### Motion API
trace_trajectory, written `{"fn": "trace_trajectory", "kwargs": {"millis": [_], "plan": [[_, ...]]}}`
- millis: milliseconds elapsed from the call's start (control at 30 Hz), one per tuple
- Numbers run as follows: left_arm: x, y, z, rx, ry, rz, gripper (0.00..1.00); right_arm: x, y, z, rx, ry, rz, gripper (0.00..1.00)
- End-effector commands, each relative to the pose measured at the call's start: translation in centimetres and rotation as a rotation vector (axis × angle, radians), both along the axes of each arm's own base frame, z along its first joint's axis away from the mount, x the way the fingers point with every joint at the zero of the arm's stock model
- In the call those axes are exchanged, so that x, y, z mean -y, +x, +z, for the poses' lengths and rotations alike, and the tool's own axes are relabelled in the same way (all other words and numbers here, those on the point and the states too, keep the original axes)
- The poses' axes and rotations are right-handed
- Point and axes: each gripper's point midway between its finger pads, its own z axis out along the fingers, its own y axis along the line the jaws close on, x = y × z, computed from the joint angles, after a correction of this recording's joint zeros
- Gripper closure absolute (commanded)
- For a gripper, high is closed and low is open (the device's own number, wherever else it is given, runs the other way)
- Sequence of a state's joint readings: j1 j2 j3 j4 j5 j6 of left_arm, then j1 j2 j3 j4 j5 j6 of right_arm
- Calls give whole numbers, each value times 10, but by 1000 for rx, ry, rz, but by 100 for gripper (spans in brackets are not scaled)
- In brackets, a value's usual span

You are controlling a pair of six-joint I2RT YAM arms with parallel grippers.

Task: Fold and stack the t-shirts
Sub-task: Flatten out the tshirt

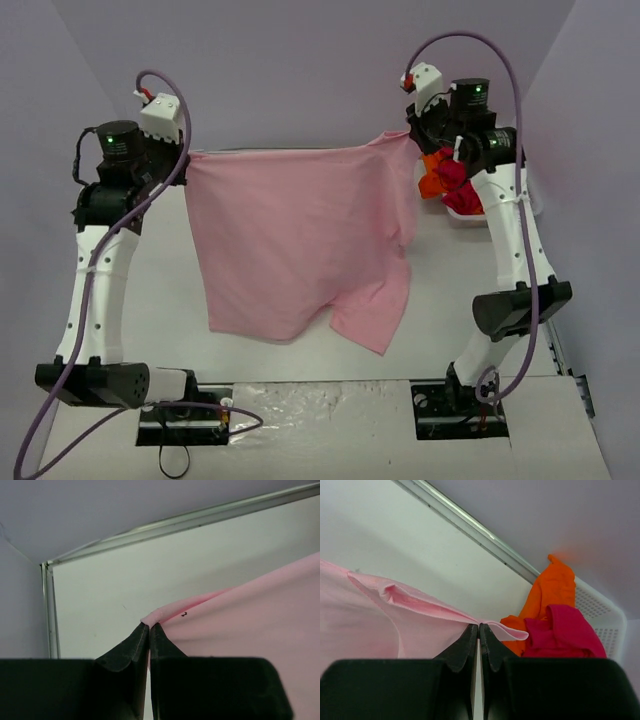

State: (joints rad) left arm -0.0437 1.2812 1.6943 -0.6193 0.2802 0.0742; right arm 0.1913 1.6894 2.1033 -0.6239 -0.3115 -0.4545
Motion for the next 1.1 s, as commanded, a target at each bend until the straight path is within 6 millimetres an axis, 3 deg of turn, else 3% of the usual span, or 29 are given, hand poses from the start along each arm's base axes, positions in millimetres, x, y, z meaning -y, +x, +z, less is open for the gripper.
{"fn": "trace_trajectory", "kwargs": {"millis": [0, 100, 133, 167, 200, 233, 267, 300, 333, 367, 400, 433, 500, 600, 667, 700, 733, 767, 800, 833, 867, 900, 933, 967, 1000, 1033, 1067], "plan": [[-10, 33, -5, 30, -10, 69, 98, 5, 39, -4, 47, -1, -82, 100], [-11, 72, -42, -41, -21, 99, 98, 0, 70, -27, 30, -3, -104, 100], [-11, 83, -39, -24, -22, 106, 98, -3, 86, -46, 7, -11, -111, 100], [-16, 92, -41, -24, -17, 134, 98, -3, 95, -35, 38, -1, -123, 100], [-17, 113, -42, -28, -19, 147, 98, -5, 112, -57, 7, -12, -138, 100], [-18, 121, -41, -37, -14, 158, 98, -4, 120, -32, 72, 2, -150, 100], [-21, 142, -62, -84, -3, 179, 98, -4, 136, -47, 62, -9, -172, 100], [-22, 152, -59, -86, 1, 186, 98, -3, 143, -40, 89, -7, -183, 100], [-23, 157, -29, -36, -15, 196, 98, -3, 148, -30, 121, -3, -195, 100], [-23, 172, -39, -60, -34, 213, 98, -2, 151, -6, 186, 15, -206, 100], [-23, 177, -33, -50, -38, 216, 98, -2, 155, 3, 223, 22, -214, 100], [-22, 177, -6, 1, -50, 211, 98, -1, 154, 12, 250, 24, -229, 100], [-18, 180, 1, 9, -59, 205, 98, -2, 148, 33, 302, 32, -233, 100], [-15, 162, 29, 54, -78, 186, 98, -1, 130, 61, 344, 47, -239, 100], [-12, 152, 27, 44, -78, 173, 98, -2, 118, 76, 364, 56, -229, 100], [-12, 133, 47, 83, -83, 168, 98, 0, 102, 97, 398, 66, -227, 100], [-12, 126, 52, 96, -84, 163, 98, -1, 96, 97, 390, 65, -226, 100], [-12, 107, 55, 99, -83, 159, 98, -3, 88, 103, 397, 67, -218, 100], [-14, 97, 60, 118, -82, 162, 98, 1, 68, 125, 436, 80, -219, 100], [-15, 89, 60, 121, -80, 166, 98, 0, 65, 115, 407, 74, -218, 100], [-16, 63, 78, 167, -83, 164, 98, -1, 56, 117, 404, 77, -209, 100], [-18, 59, 56, 124, -71, 172, 98, 3, 35, 134, 432, 92, -206, 100], [-19, 50, 50, 116, -65, 173, 98, 2, 34, 112, 378, 81, -205, 100], [-21, 27, 61, 155, -58, 171, 98, 7, 12, 125, 398, 96, -199, 100], [-21, 22, 34, 95, -46, 168, 98, 8, 4, 121, 389, 95, -195, 100], [-22, 13, 25, 77, -39, 169, 98, 7, 3, 92, 322, 83, -199, 100], [-23, -4, 26, 86, -40, 169, 98, 13, -19, 106, 356, 105, -198, 100]]}}
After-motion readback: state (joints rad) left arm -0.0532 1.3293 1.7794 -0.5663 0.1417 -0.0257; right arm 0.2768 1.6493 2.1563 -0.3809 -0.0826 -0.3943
